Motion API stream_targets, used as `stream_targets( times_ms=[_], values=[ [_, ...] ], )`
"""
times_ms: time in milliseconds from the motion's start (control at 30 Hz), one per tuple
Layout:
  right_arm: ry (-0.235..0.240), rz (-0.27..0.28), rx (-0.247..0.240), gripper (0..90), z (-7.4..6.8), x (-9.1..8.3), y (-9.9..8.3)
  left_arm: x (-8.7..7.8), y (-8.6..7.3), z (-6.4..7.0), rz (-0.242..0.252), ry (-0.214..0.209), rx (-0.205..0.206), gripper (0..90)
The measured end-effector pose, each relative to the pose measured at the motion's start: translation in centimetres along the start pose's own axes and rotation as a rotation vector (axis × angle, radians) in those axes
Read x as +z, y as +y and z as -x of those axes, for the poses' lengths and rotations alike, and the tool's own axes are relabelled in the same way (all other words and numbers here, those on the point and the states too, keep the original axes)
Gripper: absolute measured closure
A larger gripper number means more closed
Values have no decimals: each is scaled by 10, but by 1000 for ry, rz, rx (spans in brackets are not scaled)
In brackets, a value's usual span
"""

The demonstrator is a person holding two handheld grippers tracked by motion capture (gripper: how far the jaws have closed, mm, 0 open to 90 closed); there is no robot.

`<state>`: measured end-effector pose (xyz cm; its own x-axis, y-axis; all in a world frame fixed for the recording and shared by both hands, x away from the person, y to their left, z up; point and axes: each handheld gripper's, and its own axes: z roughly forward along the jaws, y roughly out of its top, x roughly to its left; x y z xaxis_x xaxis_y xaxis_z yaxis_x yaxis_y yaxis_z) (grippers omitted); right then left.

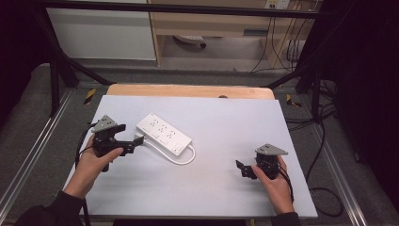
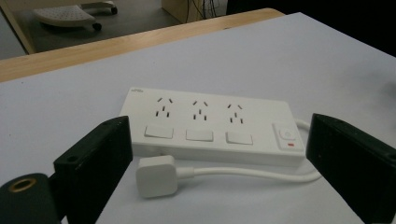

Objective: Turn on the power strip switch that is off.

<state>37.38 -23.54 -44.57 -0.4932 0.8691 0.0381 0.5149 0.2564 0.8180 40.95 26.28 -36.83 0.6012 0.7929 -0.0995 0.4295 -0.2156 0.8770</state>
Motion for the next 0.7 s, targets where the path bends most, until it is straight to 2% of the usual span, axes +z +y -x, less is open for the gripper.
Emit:
stream_targets(
  times_ms=[367, 700],
  values=[
    [7, 5, 5, 37, 0, -1, 1, 12, 6, -1, -12, 7, 12, 82],
    [3, 10, 6, 37, 1, -2, 0, 20, 4, -11, -24, 25, -7, 119]
  ],
)
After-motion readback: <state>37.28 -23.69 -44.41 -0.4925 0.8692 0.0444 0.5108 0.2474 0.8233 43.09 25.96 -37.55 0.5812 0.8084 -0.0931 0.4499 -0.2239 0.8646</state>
